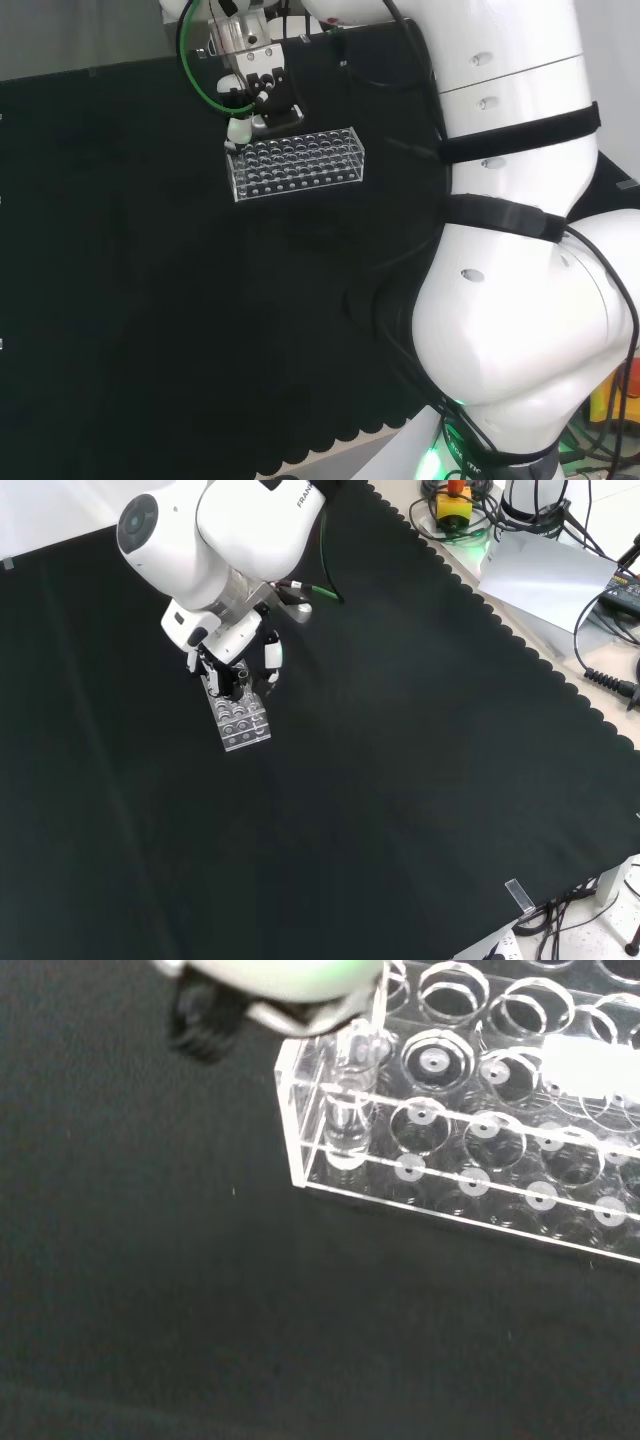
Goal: Pick up the test tube.
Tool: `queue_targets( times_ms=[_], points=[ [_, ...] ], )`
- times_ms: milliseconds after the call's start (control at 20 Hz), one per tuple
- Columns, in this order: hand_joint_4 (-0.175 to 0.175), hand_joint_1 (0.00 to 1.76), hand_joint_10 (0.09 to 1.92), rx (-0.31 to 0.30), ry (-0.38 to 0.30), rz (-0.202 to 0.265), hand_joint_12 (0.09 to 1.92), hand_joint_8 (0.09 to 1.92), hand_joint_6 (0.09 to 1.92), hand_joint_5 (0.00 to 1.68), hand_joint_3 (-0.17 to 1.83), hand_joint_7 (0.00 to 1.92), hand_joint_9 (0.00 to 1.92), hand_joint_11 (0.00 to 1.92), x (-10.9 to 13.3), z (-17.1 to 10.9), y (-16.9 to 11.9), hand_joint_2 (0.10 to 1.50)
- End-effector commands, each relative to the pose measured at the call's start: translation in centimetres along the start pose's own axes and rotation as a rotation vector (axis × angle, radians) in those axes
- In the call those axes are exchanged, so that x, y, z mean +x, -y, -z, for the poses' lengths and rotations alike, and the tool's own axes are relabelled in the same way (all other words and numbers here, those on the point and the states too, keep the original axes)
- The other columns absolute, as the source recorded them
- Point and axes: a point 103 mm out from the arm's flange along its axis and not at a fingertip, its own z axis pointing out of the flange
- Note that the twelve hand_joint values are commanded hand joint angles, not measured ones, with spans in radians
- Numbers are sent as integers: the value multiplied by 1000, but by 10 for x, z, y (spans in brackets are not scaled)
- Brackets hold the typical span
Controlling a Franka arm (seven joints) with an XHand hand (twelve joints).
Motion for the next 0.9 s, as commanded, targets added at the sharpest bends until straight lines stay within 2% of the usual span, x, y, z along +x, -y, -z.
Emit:
queue_targets(
  times_ms=[50,200,400,650,900],
  points=[
    [-148,1169,525,-51,-4,-20,1230,515,735,1146,244,1521,1328,769,15,-1,-8,917],
    [-173,1200,495,-88,-21,-28,1111,500,630,1238,387,1623,1446,947,16,2,-8,814],
    [-175,1209,468,-79,-58,-41,994,501,652,1260,579,1672,1516,1119,14,6,-3,708],
    [-175,1213,486,-76,-86,-55,911,526,655,1266,616,1686,1557,1226,7,14,5,686],
    [-175,1214,501,-84,-128,-65,885,536,654,1267,617,1688,1579,1248,-1,29,15,685]
  ],
)
